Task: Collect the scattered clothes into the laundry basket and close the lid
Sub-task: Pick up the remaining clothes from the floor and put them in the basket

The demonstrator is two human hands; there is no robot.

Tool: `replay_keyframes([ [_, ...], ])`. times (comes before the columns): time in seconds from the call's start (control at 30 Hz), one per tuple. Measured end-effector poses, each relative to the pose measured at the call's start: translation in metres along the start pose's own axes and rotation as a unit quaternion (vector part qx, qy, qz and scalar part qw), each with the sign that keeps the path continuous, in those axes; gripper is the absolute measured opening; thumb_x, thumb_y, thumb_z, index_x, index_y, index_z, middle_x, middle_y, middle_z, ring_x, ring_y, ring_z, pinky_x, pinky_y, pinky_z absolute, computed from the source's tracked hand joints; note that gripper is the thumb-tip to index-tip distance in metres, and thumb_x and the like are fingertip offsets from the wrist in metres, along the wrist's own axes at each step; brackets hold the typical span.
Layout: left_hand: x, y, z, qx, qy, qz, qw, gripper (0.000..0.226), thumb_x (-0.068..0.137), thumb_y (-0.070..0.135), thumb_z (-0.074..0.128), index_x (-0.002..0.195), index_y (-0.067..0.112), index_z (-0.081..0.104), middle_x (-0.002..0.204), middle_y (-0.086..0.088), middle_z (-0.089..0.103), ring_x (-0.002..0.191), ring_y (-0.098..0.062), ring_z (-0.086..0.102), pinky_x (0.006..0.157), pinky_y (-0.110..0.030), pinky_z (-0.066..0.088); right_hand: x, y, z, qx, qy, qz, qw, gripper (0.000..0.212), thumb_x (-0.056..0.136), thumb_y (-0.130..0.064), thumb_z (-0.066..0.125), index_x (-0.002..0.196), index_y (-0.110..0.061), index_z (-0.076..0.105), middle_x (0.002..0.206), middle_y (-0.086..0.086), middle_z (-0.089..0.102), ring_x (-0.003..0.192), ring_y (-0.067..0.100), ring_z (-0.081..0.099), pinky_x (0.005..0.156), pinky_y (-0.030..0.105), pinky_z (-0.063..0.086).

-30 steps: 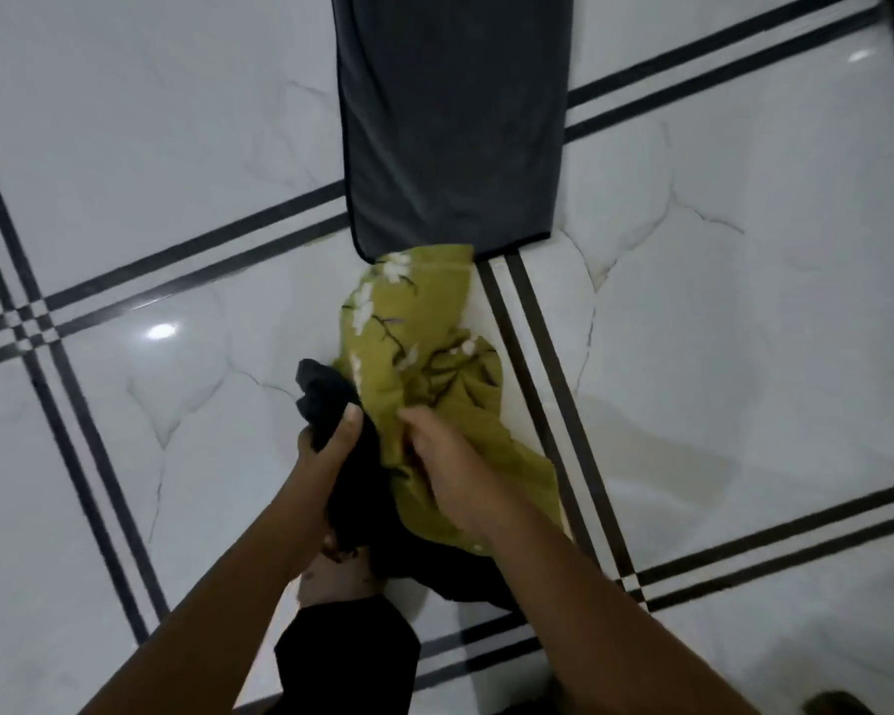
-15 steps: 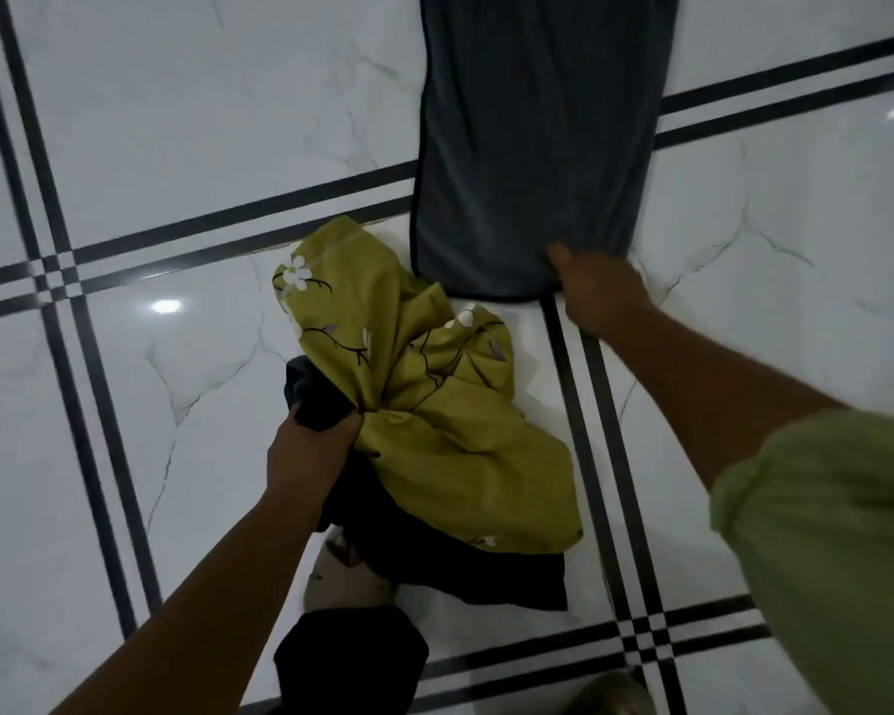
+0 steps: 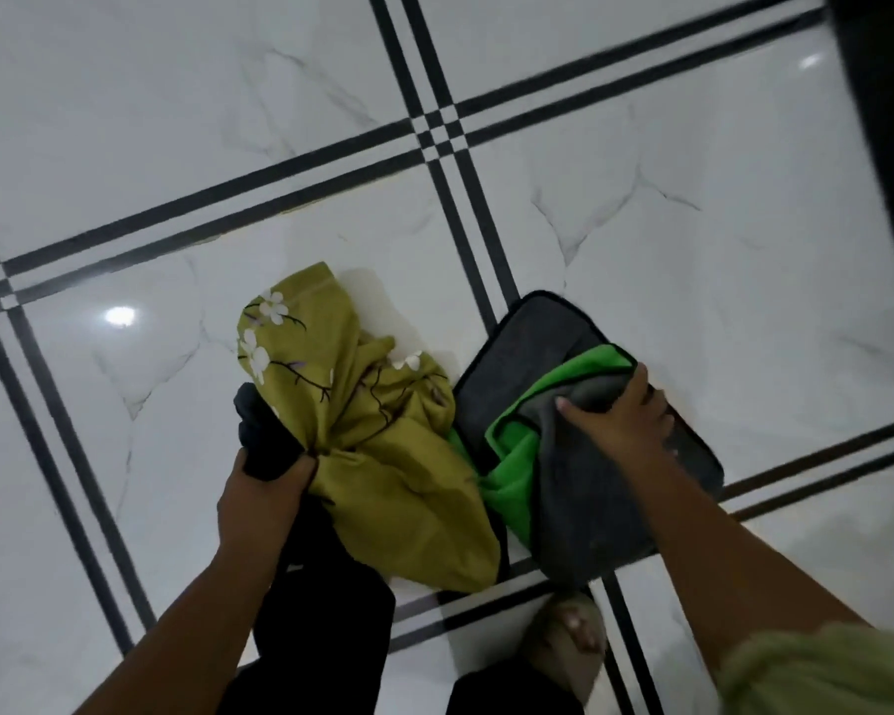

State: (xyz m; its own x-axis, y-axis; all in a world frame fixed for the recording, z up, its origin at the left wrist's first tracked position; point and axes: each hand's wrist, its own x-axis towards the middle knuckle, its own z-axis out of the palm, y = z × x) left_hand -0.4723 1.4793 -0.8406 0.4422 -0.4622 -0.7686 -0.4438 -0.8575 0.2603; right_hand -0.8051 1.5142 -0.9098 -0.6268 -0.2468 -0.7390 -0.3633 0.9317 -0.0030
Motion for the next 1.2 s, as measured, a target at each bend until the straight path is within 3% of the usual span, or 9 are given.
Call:
replay_keyframes([
  [0.07,0.006,0.004,0.012,0.002,-0.009,0.012,1.0,0.053,0.058,0.043,0.061,0.106,0.023,0.056,0.09,-0.006,0.066,0.09,-0.034,0.064,0.086,-0.048,0.053,-0.007,0.018,0.031,0.021,-0.042,0.084,0.995,0.118,0.069,-0.06,0.074,0.153,-0.017,0.003,0.157,0.019,0.012,0.141,0.042,0.023,0.114,0.054,0.024],
  [0.13,0.007,0.009,0.021,0.012,-0.026,0.031,0.999,0.059,0.06,0.042,0.064,0.115,0.021,0.056,0.098,-0.008,0.066,0.092,-0.033,0.063,0.084,-0.042,0.051,-0.025,0.024,0.059,0.017,-0.062,0.016,0.998,0.085,0.083,-0.043,0.068,0.145,0.001,0.03,0.148,0.026,0.035,0.134,0.04,0.038,0.108,0.045,0.035],
  [0.2,0.0,0.012,0.023,0.029,-0.042,0.048,0.998,0.05,0.067,0.037,0.068,0.113,0.021,0.056,0.096,-0.006,0.064,0.093,-0.031,0.062,0.08,-0.038,0.049,-0.052,0.023,0.074,0.046,-0.106,-0.048,0.992,0.048,0.09,-0.022,0.062,0.128,0.006,0.053,0.133,0.026,0.055,0.124,0.039,0.052,0.099,0.039,0.041],
  [0.37,-0.054,0.021,0.002,0.057,-0.098,0.073,0.991,0.04,0.065,0.034,0.07,0.102,0.031,0.053,0.083,0.008,0.06,0.088,-0.025,0.061,0.083,-0.038,0.051,-0.133,0.009,0.031,0.214,-0.19,-0.051,0.957,0.057,0.089,-0.024,0.064,0.14,-0.013,0.042,0.137,0.015,0.053,0.126,0.035,0.049,0.092,0.03,0.039],
  [0.6,-0.235,0.088,-0.078,-0.014,-0.167,0.1,0.981,0.048,0.054,0.03,0.068,0.1,0.031,0.056,0.086,0.01,0.063,0.083,-0.017,0.062,0.079,-0.034,0.047,-0.283,0.011,-0.134,0.251,-0.27,-0.14,0.919,0.052,0.086,-0.038,0.065,0.134,-0.031,0.048,0.122,-0.002,0.06,0.114,0.023,0.056,0.09,0.034,0.045],
  [0.83,-0.45,0.167,-0.206,-0.06,-0.19,0.209,0.957,0.048,0.061,0.022,0.076,0.106,0.024,0.059,0.094,-0.001,0.068,0.09,-0.022,0.065,0.078,-0.035,0.051,-0.455,0.031,-0.326,0.311,-0.181,-0.226,0.905,0.041,0.086,-0.035,0.067,0.118,-0.031,0.04,0.117,-0.004,0.056,0.12,0.023,0.054,0.09,0.031,0.044],
  [0.93,-0.529,0.179,-0.264,-0.064,-0.197,0.271,0.94,0.037,0.073,0.013,0.076,0.107,0.019,0.061,0.092,-0.003,0.068,0.087,-0.022,0.065,0.068,-0.03,0.05,-0.536,0.048,-0.393,0.329,-0.137,-0.279,0.892,0.046,0.088,-0.033,0.065,0.127,-0.029,0.04,0.125,-0.004,0.055,0.123,0.021,0.052,0.092,0.029,0.042],
  [1.07,-0.592,0.181,-0.31,-0.064,-0.234,0.326,0.914,0.035,0.068,0.02,0.077,0.1,0.02,0.062,0.086,-0.003,0.069,0.078,-0.018,0.065,0.058,-0.027,0.048,-0.609,0.072,-0.425,0.352,-0.068,-0.321,0.877,0.061,0.089,-0.036,0.062,0.143,-0.03,0.035,0.141,-0.003,0.052,0.129,0.02,0.049,0.104,0.035,0.043],
  [1.2,-0.62,0.179,-0.335,-0.024,-0.283,0.392,0.875,0.022,0.077,0.015,0.074,0.096,0.016,0.063,0.081,-0.007,0.068,0.069,-0.018,0.064,0.05,-0.023,0.047,-0.663,0.098,-0.424,0.407,0.014,-0.319,0.856,0.057,0.089,-0.035,0.063,0.14,-0.033,0.038,0.137,-0.005,0.055,0.125,0.016,0.052,0.093,0.023,0.042],
])
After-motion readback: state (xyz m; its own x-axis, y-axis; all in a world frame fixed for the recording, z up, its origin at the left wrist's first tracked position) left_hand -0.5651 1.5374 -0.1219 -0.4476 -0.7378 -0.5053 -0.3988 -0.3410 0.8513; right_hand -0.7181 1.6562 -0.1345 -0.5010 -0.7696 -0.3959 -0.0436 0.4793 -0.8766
